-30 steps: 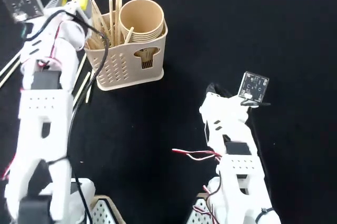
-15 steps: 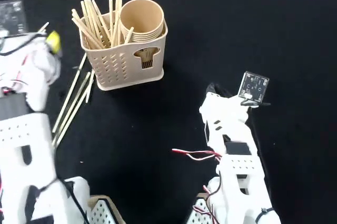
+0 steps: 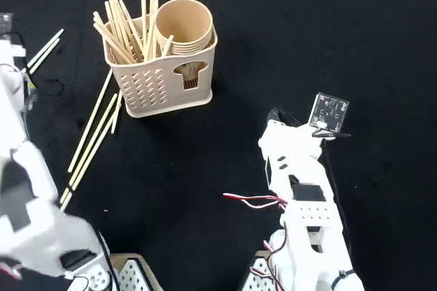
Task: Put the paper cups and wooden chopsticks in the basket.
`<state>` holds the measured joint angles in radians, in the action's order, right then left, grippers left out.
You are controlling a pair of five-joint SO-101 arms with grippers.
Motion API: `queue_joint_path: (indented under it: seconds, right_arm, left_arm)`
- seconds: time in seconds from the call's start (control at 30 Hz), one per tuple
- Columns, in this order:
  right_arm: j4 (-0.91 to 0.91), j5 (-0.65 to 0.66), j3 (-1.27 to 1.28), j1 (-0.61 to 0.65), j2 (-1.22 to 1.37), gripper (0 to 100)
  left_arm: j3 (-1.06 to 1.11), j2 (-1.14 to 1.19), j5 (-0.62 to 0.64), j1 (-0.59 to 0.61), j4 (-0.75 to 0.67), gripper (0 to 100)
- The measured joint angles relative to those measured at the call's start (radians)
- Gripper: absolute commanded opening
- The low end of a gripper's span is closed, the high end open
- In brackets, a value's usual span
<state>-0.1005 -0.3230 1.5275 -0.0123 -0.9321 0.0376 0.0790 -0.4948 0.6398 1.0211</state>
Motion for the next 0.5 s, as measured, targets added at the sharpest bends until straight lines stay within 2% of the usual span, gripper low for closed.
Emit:
queue_joint_path:
  seconds: [0.23,0.5]
  right_arm:
    - [0.000,0.000,0.000,0.000,0.000,5.0]
    - [0.000,0.000,0.000,0.000,0.000,5.0]
  left_arm:
    - [-0.646,0.505,-0.252,0.005,0.284,17]
    - [-1.338,0.947,-0.422,0.011,0.428,18]
